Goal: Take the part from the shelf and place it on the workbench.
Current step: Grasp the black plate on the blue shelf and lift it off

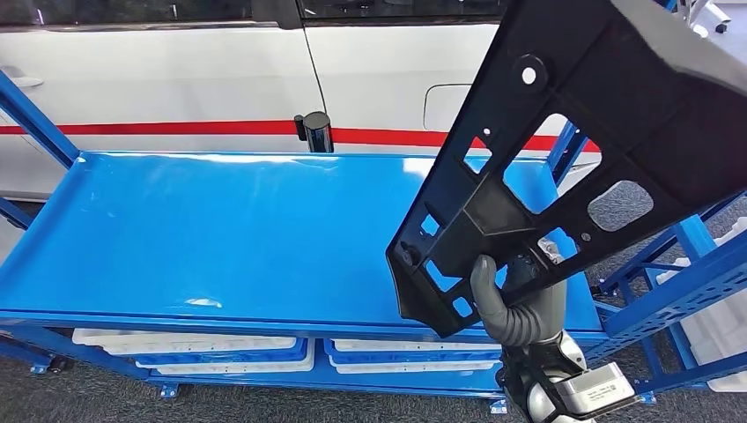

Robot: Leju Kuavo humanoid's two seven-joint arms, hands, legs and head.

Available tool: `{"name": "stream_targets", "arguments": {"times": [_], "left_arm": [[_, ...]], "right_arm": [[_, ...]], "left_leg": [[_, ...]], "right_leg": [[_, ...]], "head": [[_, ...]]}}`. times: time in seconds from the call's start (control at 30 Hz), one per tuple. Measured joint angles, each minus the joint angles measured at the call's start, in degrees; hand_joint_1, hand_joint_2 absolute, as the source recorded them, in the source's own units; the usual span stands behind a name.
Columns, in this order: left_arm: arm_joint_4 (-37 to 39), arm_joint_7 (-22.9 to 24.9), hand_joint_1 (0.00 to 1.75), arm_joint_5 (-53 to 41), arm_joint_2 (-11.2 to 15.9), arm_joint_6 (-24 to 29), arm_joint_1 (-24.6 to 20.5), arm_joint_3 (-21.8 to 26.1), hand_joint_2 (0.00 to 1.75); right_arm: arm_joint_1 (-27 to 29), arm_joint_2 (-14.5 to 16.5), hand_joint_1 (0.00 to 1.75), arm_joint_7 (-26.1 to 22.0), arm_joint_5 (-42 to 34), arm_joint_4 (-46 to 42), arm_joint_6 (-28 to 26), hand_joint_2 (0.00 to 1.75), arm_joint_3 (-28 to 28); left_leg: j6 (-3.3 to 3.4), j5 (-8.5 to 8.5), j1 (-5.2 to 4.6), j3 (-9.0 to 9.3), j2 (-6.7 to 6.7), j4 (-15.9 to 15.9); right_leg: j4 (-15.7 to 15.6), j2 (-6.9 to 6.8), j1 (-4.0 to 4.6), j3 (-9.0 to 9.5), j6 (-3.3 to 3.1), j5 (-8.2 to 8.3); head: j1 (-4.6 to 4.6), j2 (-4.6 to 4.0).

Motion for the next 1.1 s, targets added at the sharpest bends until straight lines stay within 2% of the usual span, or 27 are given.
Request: {"name": "stream_targets", "arguments": {"times": [0.07,0.1,0.17,0.23,0.27,0.3,0.37,0.4,0.43,0.47,0.5,0.53,0.57,0.6,0.63,0.67,0.73,0.77,0.8,0.9,0.93,0.97,1.0,1.03,1.1], "left_arm": [[0.00,0.00,0.00,0.01,-0.02,0.01,-0.02,0.01,1.75],[0.00,0.00,0.00,0.01,-0.04,0.01,-0.05,0.02,1.75],[0.00,0.00,0.00,0.01,-0.11,0.02,-0.08,0.02,1.75],[0.00,0.01,0.00,0.01,-0.25,0.04,-0.09,0.03,1.75],[0.00,0.01,0.00,0.00,-0.31,0.08,-0.10,0.04,1.75],[0.00,0.04,0.00,-0.01,-0.37,0.13,-0.13,0.05,1.75],[0.00,0.19,0.00,-0.07,-0.39,0.20,-0.16,0.09,1.75],[0.00,0.32,0.00,-0.11,-0.41,0.21,-0.15,0.10,1.75],[0.00,0.45,0.00,-0.15,-0.44,0.22,-0.15,0.12,1.75],[0.00,0.56,0.00,-0.18,-0.48,0.22,-0.14,0.15,1.75],[0.00,0.64,0.00,-0.22,-0.53,0.22,-0.14,0.19,1.75],[0.00,0.68,0.00,-0.30,-0.58,0.22,-0.15,0.24,1.75],[0.00,0.72,0.00,-0.40,-0.64,0.22,-0.16,0.30,1.75],[0.00,0.76,0.00,-0.50,-0.67,0.21,-0.18,0.36,1.75],[0.00,0.82,0.00,-0.60,-0.69,0.21,-0.20,0.41,1.75],[0.00,0.90,0.00,-0.67,-0.71,0.21,-0.21,0.45,1.75],[0.00,1.03,0.00,-0.78,-0.74,0.22,-0.21,0.51,1.75],[0.00,1.08,0.00,-0.84,-0.75,0.25,-0.20,0.54,1.75],[0.00,1.12,0.00,-0.88,-0.77,0.28,-0.20,0.56,1.75],[0.00,1.26,0.00,-0.96,-0.86,0.34,-0.16,0.59,1.75],[0.00,1.29,0.00,-0.96,-0.88,0.35,-0.14,0.59,1.75],[0.00,1.32,0.00,-0.96,-0.90,0.35,-0.12,0.59,1.75],[0.00,1.34,0.00,-0.96,-0.90,0.37,-0.11,0.59,1.75],[0.00,1.35,0.00,-0.96,-0.89,0.42,-0.13,0.59,1.75],[0.01,1.37,0.00,-0.97,-0.95,0.51,-0.20,0.59,1.75]], "right_arm": [[0.00,0.10,1.75,-0.07,0.16,-0.04,0.06,1.75,-0.01],[-0.01,0.16,1.75,-0.11,0.26,-0.08,0.13,1.75,-0.03],[0.01,0.28,1.75,-0.21,0.51,-0.20,0.29,1.75,-0.04],[0.11,0.37,1.75,-0.28,0.68,-0.29,0.40,1.75,-0.07],[0.16,0.38,1.75,-0.31,0.70,-0.34,0.42,1.75,-0.11],[0.20,0.42,1.75,-0.33,0.72,-0.38,0.42,1.75,-0.16],[0.27,0.50,1.75,-0.37,0.78,-0.43,0.42,1.75,-0.24],[0.36,0.55,1.75,-0.38,0.83,-0.43,0.42,1.75,-0.27],[0.46,0.56,1.75,-0.38,0.86,-0.43,0.41,1.75,-0.30],[0.55,0.56,1.75,-0.38,0.89,-0.43,0.40,1.75,-0.33],[0.61,0.57,1.75,-0.38,0.89,-0.43,0.40,1.75,-0.36],[0.63,0.59,1.75,-0.38,0.89,-0.44,0.40,1.75,-0.38],[0.63,0.61,1.75,-0.39,0.92,-0.45,0.40,1.75,-0.41],[0.64,0.68,1.75,-0.41,0.97,-0.51,0.40,1.75,-0.44],[0.67,0.73,1.75,-0.45,1.05,-0.57,0.40,1.75,-0.48],[0.75,0.77,1.75,-0.50,1.16,-0.65,0.40,1.75,-0.53],[0.87,0.87,1.75,-0.58,1.40,-0.74,0.40,1.75,-0.63],[0.92,0.95,1.75,-0.63,1.51,-0.77,0.40,1.75,-0.67],[0.96,1.06,1.75,-0.66,1.59,-0.78,0.40,1.75,-0.68],[1.18,1.30,1.75,-0.69,1.64,-0.80,0.40,1.75,-0.73],[1.28,1.32,1.75,-0.69,1.64,-0.80,0.40,1.75,-0.75],[1.37,1.33,1.75,-0.69,1.65,-0.80,0.40,1.75,-0.76],[1.43,1.34,1.75,-0.69,1.65,-0.80,0.40,1.75,-0.77],[1.47,1.37,1.75,-0.69,1.65,-0.80,0.40,1.75,-0.78],[1.49,1.44,1.75,-0.69,1.65,-0.83,0.39,1.75,-0.81]], "left_leg": [[0.50,3.40,-0.13,4.15,-0.28,-8.04],[0.59,4.23,-0.27,5.43,-0.42,-10.70],[0.71,4.47,-0.77,5.82,-0.53,-12.16],[1.42,5.08,-0.98,5.46,-0.42,-12.41],[1.87,5.45,-0.96,5.28,-0.33,-12.61],[2.29,5.81,-0.88,5.03,-0.23,-12.81],[2.77,6.27,-0.97,4.36,-0.05,-12.82],[2.87,6.47,-1.09,4.03,0.03,-12.81],[2.90,6.66,-1.18,3.76,0.11,-12.80],[2.87,6.83,-1.25,3.54,0.15,-12.80],[2.80,6.99,-1.27,3.40,0.17,-12.79],[2.67,7.13,-1.28,3.34,0.16,-12.78],[2.48,7.26,-1.40,3.30,0.15,-12.77],[2.26,7.38,-1.51,3.27,0.15,-12.75],[1.99,7.52,-1.60,3.22,0.14,-12.74],[1.66,7.70,-1.65,3.19,0.15,-12.81],[1.02,7.79,-1.50,3.02,0.12,-12.75],[0.72,7.08,-1.43,2.68,0.08,-11.97],[0.47,5.60,-1.35,1.91,0.02,-10.02],[-0.21,-0.55,-1.06,-2.27,-0.12,0.95],[-0.40,-1.31,-0.96,-3.02,-0.13,3.28],[-0.52,-0.91,-0.83,-2.69,-0.13,3.37],[-0.62,0.50,-0.67,-1.22,-0.13,1.11],[-0.70,2.41,-0.47,1.04,-0.15,-2.81],[-0.73,4.76,-0.36,4.78,-0.42,-9.92]], "right_leg": [[0.09,0.18,0.30,0.09,0.09,0.04],[0.13,0.23,0.43,0.02,0.25,0.13],[0.07,0.26,0.51,-0.26,0.79,0.46],[0.16,0.28,0.34,-0.70,1.41,0.54],[1.06,0.25,0.32,-1.28,1.47,-0.10],[3.20,0.22,0.37,-2.36,1.32,-1.40],[10.25,0.13,0.32,-5.45,0.76,-4.99],[13.68,0.12,0.33,-6.80,0.72,-6.38],[15.46,0.12,0.33,-7.33,0.90,-7.01],[15.13,0.10,0.34,-6.76,1.25,-6.83],[12.29,0.05,0.34,-4.88,1.69,-5.85],[7.92,-0.11,0.34,-2.18,2.04,-4.58],[3.83,-0.28,0.47,0.21,2.13,-3.48],[0.73,-0.39,0.58,1.96,1.98,-2.66],[-0.72,-0.44,0.74,2.68,1.68,-2.32],[-0.89,-0.39,0.94,2.61,1.31,-2.19],[-1.10,-0.34,0.67,2.53,0.56,-1.71],[-1.23,-0.38,0.39,2.53,0.10,-1.41],[-1.37,-0.41,0.09,2.55,-0.30,-1.14],[-1.37,-0.51,-0.02,2.18,-0.84,-0.73],[-1.35,-0.51,-0.02,2.05,-0.86,-0.63],[-1.31,-0.49,-0.06,1.98,-0.82,-0.56],[-1.24,-0.44,-0.14,1.94,-0.74,-0.51],[-1.10,-0.39,-0.23,1.92,-0.65,-0.48],[-0.65,-0.31,-0.05,1.60,-0.14,-0.49]], "head": [[0.01,0.00],[0.06,0.00],[0.10,0.00],[0.12,0.00],[0.24,0.00],[0.40,0.00],[0.65,0.00],[0.68,0.00],[0.68,0.00],[0.72,0.00],[0.71,0.00],[0.75,0.00],[0.74,0.00],[0.73,0.00],[0.72,0.00],[0.68,0.00],[0.68,0.00],[0.63,0.00],[0.56,0.00],[0.45,0.00],[0.46,0.00],[0.45,0.00],[0.45,0.00],[0.44,0.00],[0.42,0.00]]}}
